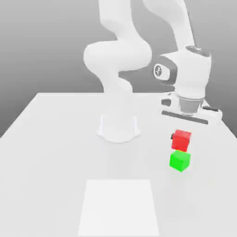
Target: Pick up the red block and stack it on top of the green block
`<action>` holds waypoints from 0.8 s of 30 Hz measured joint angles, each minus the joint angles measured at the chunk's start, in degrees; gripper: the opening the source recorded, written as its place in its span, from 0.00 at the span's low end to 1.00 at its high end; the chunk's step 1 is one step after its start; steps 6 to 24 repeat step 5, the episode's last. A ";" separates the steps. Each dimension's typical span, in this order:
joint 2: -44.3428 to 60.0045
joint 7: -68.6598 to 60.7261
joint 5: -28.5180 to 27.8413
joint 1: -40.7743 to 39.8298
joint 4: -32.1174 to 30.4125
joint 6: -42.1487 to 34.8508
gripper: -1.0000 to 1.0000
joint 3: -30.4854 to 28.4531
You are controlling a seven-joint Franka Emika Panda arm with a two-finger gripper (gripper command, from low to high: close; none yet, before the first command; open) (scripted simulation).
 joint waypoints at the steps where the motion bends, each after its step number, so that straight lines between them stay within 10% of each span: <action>1: 1.51 0.90 -1.34 -0.88 0.02 1.47 0.00 0.49; 4: 5.74 2.25 -3.33 -1.96 0.12 5.88 0.00 1.07; 5: 6.97 1.77 -2.60 -1.71 0.17 7.32 1.00 1.10; 24: 6.97 1.77 -2.60 -1.71 0.17 7.32 1.00 1.10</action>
